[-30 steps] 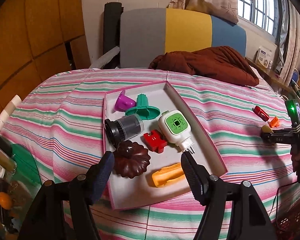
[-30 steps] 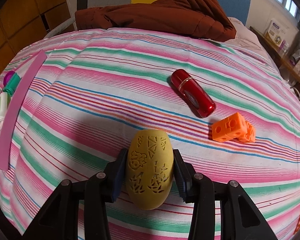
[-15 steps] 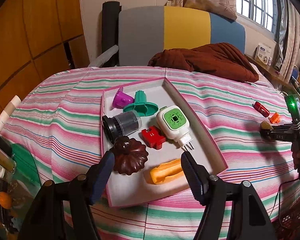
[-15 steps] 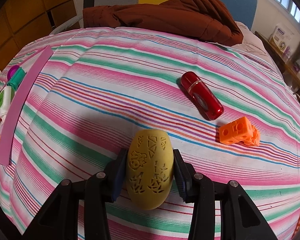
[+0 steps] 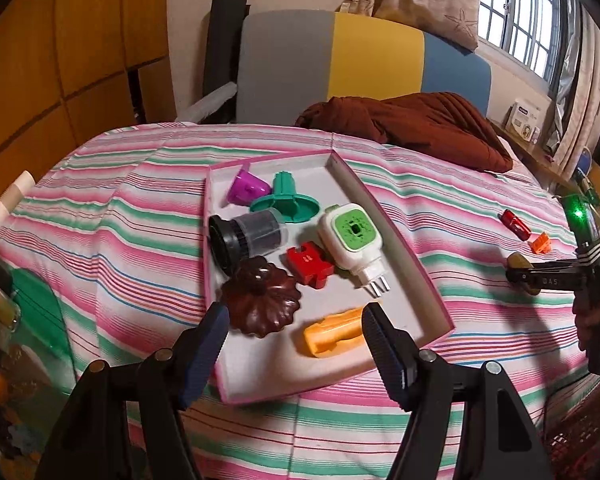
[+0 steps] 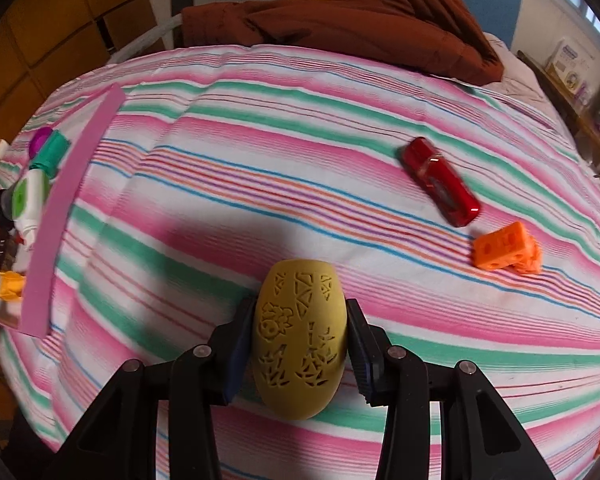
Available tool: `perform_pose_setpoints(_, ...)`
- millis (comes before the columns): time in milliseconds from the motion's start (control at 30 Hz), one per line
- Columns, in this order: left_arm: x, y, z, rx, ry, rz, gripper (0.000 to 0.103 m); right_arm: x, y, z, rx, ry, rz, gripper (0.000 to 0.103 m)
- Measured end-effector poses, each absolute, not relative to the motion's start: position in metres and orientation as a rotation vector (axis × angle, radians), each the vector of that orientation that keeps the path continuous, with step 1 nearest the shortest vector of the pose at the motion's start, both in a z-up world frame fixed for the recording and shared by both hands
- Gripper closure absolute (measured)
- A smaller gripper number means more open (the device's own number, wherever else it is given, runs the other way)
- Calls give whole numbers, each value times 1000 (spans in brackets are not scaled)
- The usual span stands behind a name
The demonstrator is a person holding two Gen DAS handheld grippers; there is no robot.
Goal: Organize rigid objects
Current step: 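Carry the yellow sponge toward the tray with the right gripper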
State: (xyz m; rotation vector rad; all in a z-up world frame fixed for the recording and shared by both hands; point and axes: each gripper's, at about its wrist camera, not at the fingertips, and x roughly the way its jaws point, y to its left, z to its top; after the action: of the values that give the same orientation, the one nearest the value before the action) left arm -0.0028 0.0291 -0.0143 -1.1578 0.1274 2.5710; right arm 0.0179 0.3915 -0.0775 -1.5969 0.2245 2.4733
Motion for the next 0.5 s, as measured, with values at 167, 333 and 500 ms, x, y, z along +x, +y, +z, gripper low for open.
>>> perform_pose_setpoints(167, -3, 16, -11, -1127, 85, 2594, 33, 15, 365, -59, -1511, 270, 2569, 59)
perform_pose_setpoints(333, -5, 0, -13, -1140, 50, 2625, 33, 5, 314, -23, -1442, 235, 2798, 59)
perform_pose_setpoints(500, -5, -16, -14, -1151, 26, 2657, 36, -10, 245, 2, -1448, 124, 3013, 59)
